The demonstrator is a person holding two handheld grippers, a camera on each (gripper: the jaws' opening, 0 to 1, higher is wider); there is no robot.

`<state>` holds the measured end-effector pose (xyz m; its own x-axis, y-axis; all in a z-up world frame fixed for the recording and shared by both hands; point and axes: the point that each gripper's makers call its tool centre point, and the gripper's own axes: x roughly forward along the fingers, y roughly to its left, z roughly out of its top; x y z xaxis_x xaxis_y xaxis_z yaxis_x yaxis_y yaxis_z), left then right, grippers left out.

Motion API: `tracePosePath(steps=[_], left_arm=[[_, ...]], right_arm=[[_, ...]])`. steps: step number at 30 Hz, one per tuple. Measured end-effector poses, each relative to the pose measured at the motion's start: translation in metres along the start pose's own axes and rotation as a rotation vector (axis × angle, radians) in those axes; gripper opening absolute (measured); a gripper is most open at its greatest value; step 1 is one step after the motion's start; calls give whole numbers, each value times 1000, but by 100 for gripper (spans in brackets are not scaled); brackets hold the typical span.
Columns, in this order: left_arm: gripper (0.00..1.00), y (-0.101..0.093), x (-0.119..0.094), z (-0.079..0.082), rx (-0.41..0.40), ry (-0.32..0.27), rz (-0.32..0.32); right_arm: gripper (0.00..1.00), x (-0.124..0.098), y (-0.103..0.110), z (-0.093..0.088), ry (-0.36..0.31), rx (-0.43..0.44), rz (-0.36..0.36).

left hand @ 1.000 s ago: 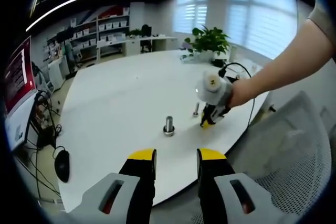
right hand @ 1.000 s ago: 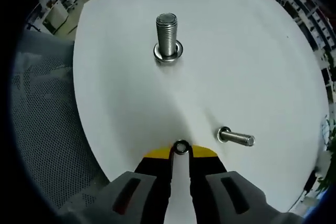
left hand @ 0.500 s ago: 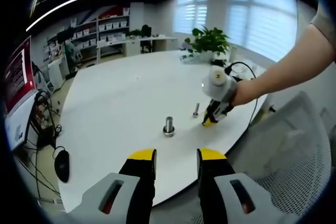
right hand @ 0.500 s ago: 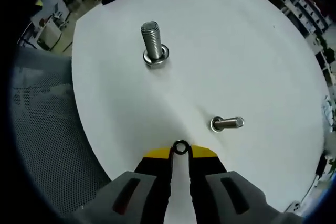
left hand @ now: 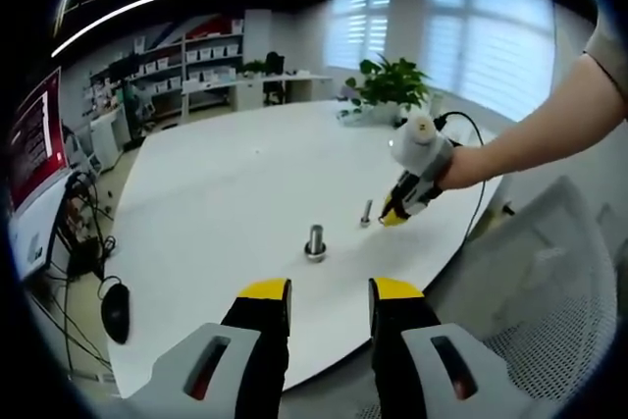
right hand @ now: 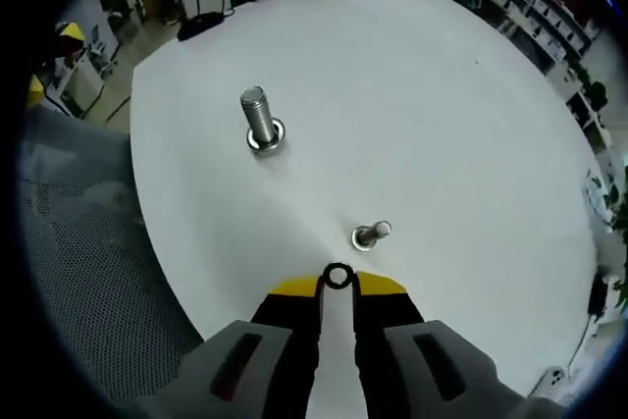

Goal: Place the washer onto the threaded stud by aligning its center hole with the stud, sliding it down to the base, and recovering from edge contact or off-axis alignment until the washer reaches the visible bottom stop.

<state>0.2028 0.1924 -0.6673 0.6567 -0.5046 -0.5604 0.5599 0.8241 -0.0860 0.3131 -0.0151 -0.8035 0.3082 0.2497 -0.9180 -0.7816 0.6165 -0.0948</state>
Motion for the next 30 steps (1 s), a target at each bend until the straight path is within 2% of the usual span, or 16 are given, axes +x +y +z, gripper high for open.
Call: tracePosePath(steps=[9,19,30], left_arm=[[32,0,0,0,-2,-3,-1],[32,0,0,0,-2,-3,0],[31,0,0,-1,0,3,1]], right_arm=[[14,-12,-10,10,-58,14,-28],[14,-23,-17,33,-125,-8,-42],[14,-14,-19,32,-97,-31,-38]])
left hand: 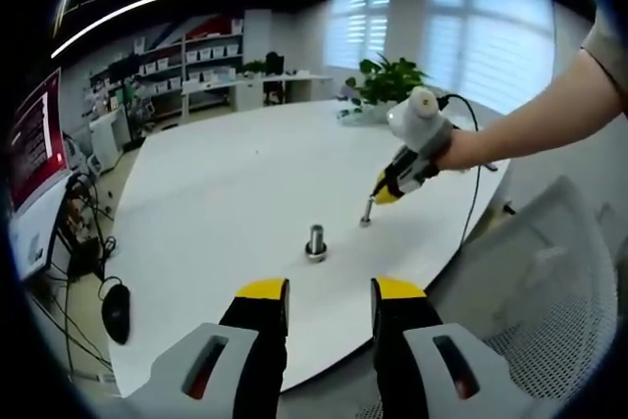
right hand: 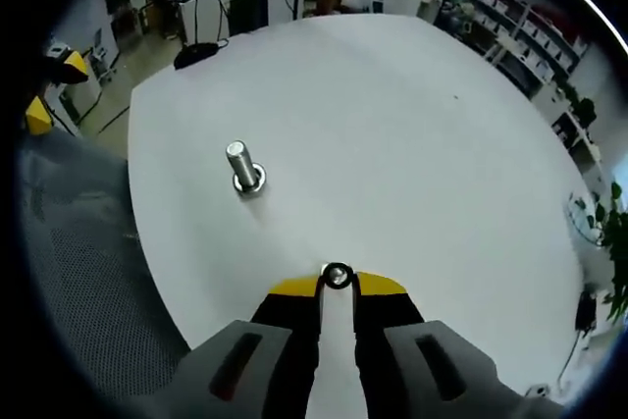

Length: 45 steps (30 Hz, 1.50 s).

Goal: Place the washer onto the threaded stud by aligning its center hole with the stud, sliding it down to the base, and recovering from edge contact or off-axis alignment until the washer reaches the visible bottom stop.

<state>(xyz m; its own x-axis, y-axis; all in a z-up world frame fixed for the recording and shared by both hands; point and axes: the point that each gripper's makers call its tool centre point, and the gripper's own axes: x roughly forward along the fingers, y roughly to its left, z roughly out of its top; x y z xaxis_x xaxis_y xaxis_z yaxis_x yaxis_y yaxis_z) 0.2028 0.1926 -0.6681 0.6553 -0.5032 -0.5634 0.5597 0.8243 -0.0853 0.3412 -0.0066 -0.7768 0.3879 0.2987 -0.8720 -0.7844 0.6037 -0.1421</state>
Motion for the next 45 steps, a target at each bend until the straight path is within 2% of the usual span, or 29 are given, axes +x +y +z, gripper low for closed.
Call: tracePosePath(steps=[15,35,45], left_arm=[[31,-1,1,-1,2,9,-9],[31,-1,2,-4,-3,22,-10],[31,-1,1,-5,-3,22,-5]], right_arm=[[14,9,2,0,31,-8,34],[14,43,4,-15,111,-14,61],[15,51,7,-15,111,-18,63]])
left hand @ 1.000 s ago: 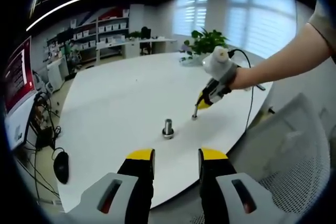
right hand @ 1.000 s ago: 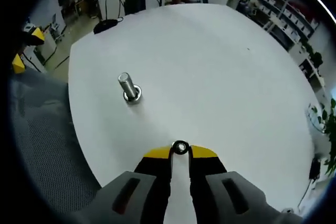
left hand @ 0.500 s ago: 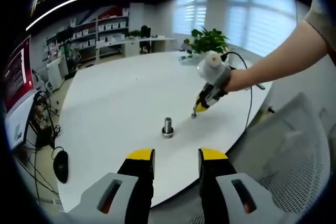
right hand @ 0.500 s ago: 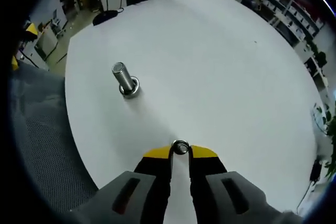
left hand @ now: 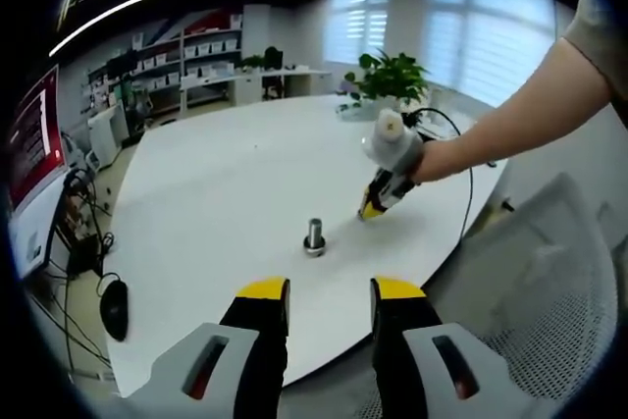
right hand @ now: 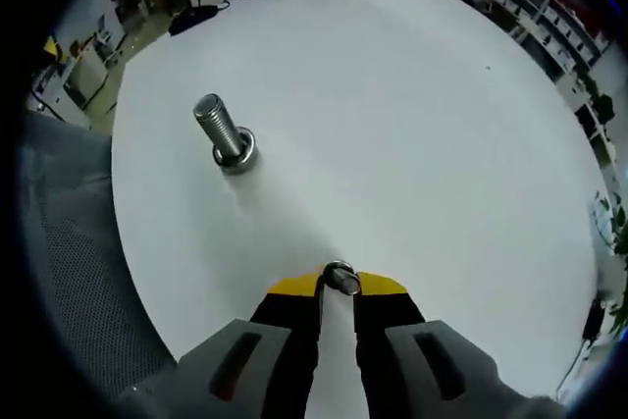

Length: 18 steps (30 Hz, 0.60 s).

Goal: Place the washer onto the threaded stud by aligning its center hole with the stud, sliding it down to the base, and recovering from edge contact or off-axis alignment until the washer reaches the visible bottom stop.

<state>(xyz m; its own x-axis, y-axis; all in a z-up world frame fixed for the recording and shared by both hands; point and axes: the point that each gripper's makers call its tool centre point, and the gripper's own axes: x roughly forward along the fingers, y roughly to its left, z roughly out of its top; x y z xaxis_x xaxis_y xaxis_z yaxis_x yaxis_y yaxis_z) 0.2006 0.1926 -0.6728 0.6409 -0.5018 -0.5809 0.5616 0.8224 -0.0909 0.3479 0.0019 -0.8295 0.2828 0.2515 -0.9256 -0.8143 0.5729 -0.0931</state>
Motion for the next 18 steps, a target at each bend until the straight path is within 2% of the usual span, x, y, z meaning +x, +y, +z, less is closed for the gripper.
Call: tracePosePath(steps=[6,14,15,16,18], left_arm=[[31,0,0,0,2,-1,2],[31,-1,-1,1,0,-8,-2],[31,-1,-1,2,-1,-11,-2],[31,-1,-1,2,-2,-13,-2],[31,0,-1,3,-4,-19,-1]], right_arm=[[16,1,0,0,4,-1,-6],[18,-10,-1,-2,-15,20,-20],[19,-11,-2,-2,-26,35,-22],[19,-16,-2,3,-65,67,-26],[20,-23,-3,2,-80,92,-26]])
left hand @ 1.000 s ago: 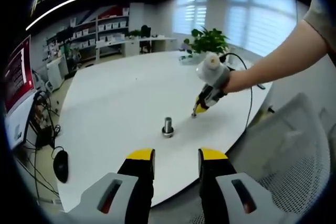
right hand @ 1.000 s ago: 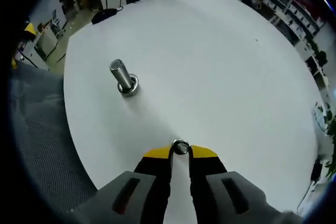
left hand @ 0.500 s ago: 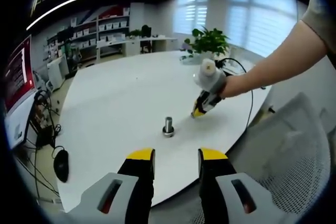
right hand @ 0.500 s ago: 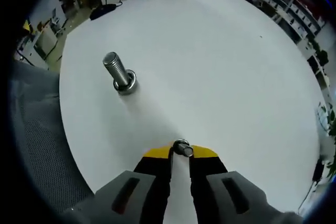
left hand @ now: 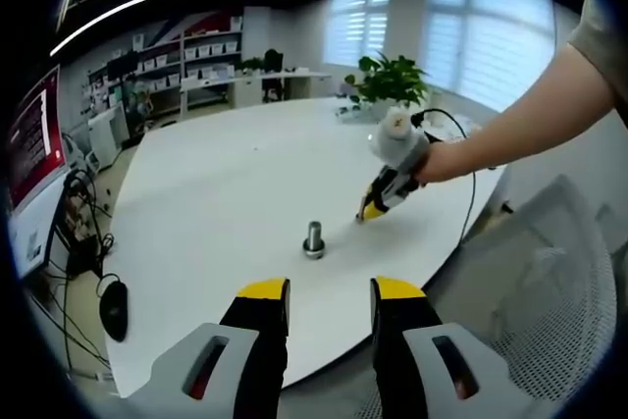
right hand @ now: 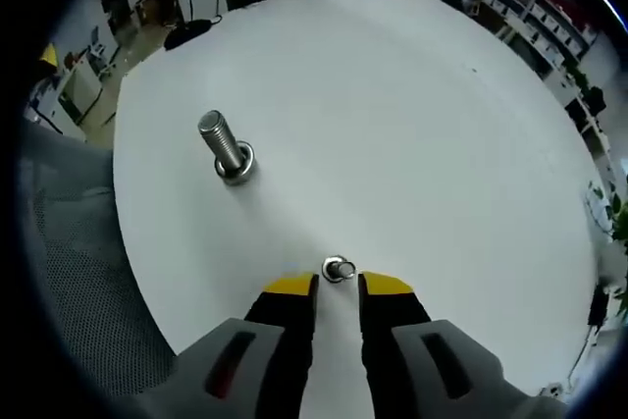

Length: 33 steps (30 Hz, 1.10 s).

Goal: Place the washer onto the threaded stud by aligning its center hole with the stud, sliding it down to the base, and recovering from edge contact or off-axis alignment until the washer reaches the visible bottom stop.

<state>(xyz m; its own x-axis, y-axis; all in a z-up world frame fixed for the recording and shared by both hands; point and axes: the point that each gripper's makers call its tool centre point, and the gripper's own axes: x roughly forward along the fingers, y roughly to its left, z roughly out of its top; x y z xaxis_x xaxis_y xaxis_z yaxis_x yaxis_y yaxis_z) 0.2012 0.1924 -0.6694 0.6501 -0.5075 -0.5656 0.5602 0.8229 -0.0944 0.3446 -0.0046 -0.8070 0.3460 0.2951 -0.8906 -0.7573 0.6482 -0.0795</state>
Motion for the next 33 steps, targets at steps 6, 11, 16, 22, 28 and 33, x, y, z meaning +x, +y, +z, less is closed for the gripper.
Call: tracePosePath(steps=[6,11,16,22,28,33], left_arm=[[31,0,-2,3,-5,-19,2],[31,-1,-3,6,-5,-36,0],[31,-2,-4,10,-8,-55,-7],[31,-4,-6,13,-10,-78,-17],[32,-5,-7,15,-9,-86,-25],[32,-5,-7,15,-13,-90,-22]], right_arm=[[21,-24,0,-6,-37,23,-19],[20,-49,6,-5,-106,70,-14],[22,-82,12,-10,-165,92,-33],[24,-117,15,-13,-250,200,-45],[26,-146,21,-17,-319,244,-48],[28,-163,26,-21,-386,271,-50]])
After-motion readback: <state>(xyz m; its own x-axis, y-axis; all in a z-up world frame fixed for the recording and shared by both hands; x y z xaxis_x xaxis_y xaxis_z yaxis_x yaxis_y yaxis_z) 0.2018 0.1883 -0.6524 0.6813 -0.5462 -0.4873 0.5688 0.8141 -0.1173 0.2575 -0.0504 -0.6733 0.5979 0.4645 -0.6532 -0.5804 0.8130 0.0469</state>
